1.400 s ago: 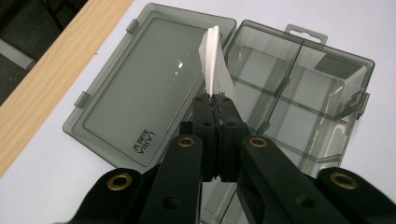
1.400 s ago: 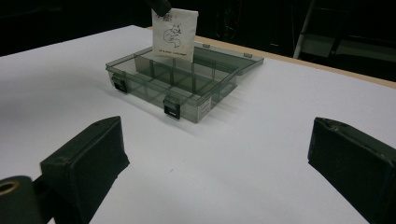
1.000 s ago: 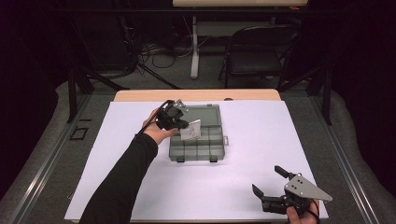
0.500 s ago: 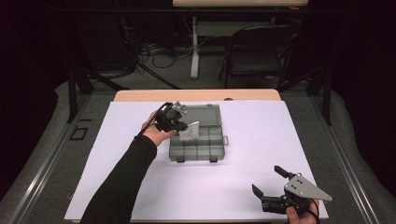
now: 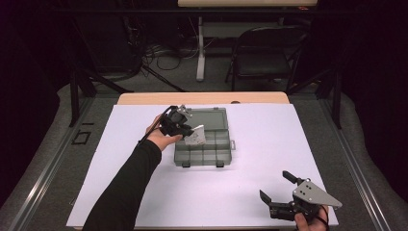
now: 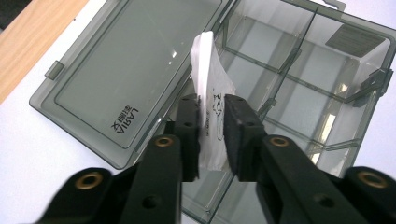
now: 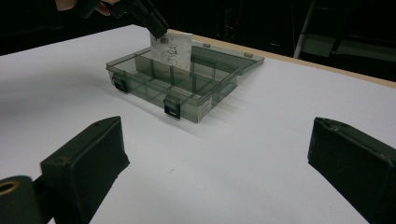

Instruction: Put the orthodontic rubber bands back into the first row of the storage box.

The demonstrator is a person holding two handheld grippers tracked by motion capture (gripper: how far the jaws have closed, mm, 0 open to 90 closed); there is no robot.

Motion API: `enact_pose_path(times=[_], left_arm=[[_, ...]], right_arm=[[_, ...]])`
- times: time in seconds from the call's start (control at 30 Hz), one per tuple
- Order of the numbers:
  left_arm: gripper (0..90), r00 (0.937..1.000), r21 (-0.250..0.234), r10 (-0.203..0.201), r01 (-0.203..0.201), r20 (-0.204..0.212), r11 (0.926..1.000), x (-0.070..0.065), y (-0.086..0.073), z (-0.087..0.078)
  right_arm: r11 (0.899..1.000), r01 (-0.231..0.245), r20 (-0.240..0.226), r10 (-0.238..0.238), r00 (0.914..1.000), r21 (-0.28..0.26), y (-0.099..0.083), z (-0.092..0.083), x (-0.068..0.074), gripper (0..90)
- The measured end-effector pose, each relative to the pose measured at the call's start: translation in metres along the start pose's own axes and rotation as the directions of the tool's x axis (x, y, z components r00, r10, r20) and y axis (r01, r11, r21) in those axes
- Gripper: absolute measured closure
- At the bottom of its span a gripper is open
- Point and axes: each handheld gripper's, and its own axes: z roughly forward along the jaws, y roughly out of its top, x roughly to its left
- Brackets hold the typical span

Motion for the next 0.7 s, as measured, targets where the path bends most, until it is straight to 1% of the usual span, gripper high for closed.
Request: enact_pose_path(times=[0.07, 0.13, 0.17, 0.2, 0.23, 0.27, 0.3, 0.33, 0.37, 0.4, 0.43, 0.47, 0.5, 0.53, 0.57, 0.63, 0.67, 0.7], left_arm=[[66.9, 0.9997, -0.008, -0.023, 0.023, -0.004, 0.9997, 0.001, 0.000, 0.000], [56.7, 0.9986, -0.017, -0.040, 0.040, -0.033, 0.9991, 0.003, -0.001, -0.001], [51.0, 0.9980, -0.024, -0.052, 0.052, -0.036, 0.9984, 0.003, -0.001, -0.002], [47.2, 0.9968, -0.040, -0.066, 0.065, -0.045, 0.9971, 0.004, -0.001, -0.003], [43.7, 0.9964, -0.044, -0.069, 0.067, -0.050, 0.9968, 0.004, -0.001, -0.003], [42.1, 0.9956, -0.046, -0.073, 0.070, -0.059, 0.9965, 0.004, -0.001, -0.004], [41.4, 0.9957, -0.045, -0.071, 0.069, -0.059, 0.9966, 0.005, -0.001, -0.005], [41.2, 0.9954, -0.048, -0.079, 0.077, -0.053, 0.9959, 0.005, -0.001, -0.005], [40.5, 0.9952, -0.048, -0.081, 0.078, -0.055, 0.9958, 0.005, -0.001, -0.005], [39.8, 0.9945, -0.051, -0.085, 0.082, -0.060, 0.9953, 0.005, -0.001, -0.006], [39.4, 0.9944, -0.051, -0.087, 0.084, -0.061, 0.9952, 0.006, -0.001, -0.006], [39.4, 0.9941, -0.051, -0.094, 0.091, -0.056, 0.9946, 0.006, -0.002, -0.007], [39.2, 0.9938, -0.051, -0.095, 0.092, -0.058, 0.9945, 0.006, -0.002, -0.007], [39.3, 0.9932, -0.054, -0.098, 0.095, -0.062, 0.9940, 0.006, -0.002, -0.007], [39.2, 0.9930, -0.055, -0.101, 0.097, -0.061, 0.9937, 0.006, -0.002, -0.008], [39.2, 0.9924, -0.057, -0.105, 0.101, -0.065, 0.9932, 0.007, -0.002, -0.009], [39.2, 0.9919, -0.061, -0.113, 0.110, -0.059, 0.9921, 0.007, -0.002, -0.011], [39.2, 0.9914, -0.063, -0.114, 0.110, -0.065, 0.9920, 0.007, -0.002, -0.011]], right_arm=[[1.000, 0.000, 0.000, 0.000, 1.0000, 0.000, 0.000, 0.000, 0.000, 3.5], [1.000, 0.000, 0.000, 0.000, 1.0000, 0.001, 0.000, 0.000, 0.000, 3.5], [1.000, -0.001, -0.001, 0.001, 1.0000, 0.002, 0.000, 0.000, 0.000, 3.5], [1.000, -0.001, -0.001, 0.001, 1.0000, 0.003, 0.000, 0.000, 0.000, 3.5], [1.000, -0.001, -0.001, 0.001, 1.0000, 0.002, 0.000, 0.000, 0.000, 3.6], [1.000, 0.000, 0.000, 0.000, 1.0000, 0.001, 0.000, 0.000, 0.000, 3.6], [1.000, 0.000, -0.001, 0.000, 1.0000, 0.000, 0.000, 0.000, 0.000, 3.5], [1.000, 0.001, -0.001, -0.001, 1.0000, -0.001, 0.000, 0.000, 0.000, 3.5], [1.000, 0.003, -0.006, -0.002, 1.0000, 0.013, 0.000, -0.001, 0.000, 3.5], [1.000, -0.001, -0.001, 0.001, 1.0000, -0.001, 0.000, 0.000, 0.000, 3.6], [1.000, 0.000, 0.000, 0.000, 1.0000, 0.000, 0.000, 0.000, 0.000, 3.6], [1.000, 0.000, 0.000, 0.000, 1.0000, 0.000, 0.000, 0.000, 0.000, 3.5], [1.000, 0.003, -0.007, -0.003, 1.0000, 0.014, 0.000, -0.001, 0.000, 3.5], [1.000, 0.003, -0.007, -0.003, 1.0000, 0.015, 0.000, -0.001, 0.000, 3.6], [1.000, 0.001, -0.001, -0.001, 1.0000, 0.001, 0.000, 0.000, 0.000, 3.6], [1.000, -0.001, 0.000, 0.001, 1.0000, 0.001, 0.000, 0.000, 0.000, 3.5], [1.000, -0.001, 0.000, 0.001, 1.0000, 0.001, 0.000, 0.000, 0.000, 3.6], [1.000, 0.000, 0.000, 0.000, 1.0000, 0.001, 0.000, 0.000, 0.000, 3.6]])
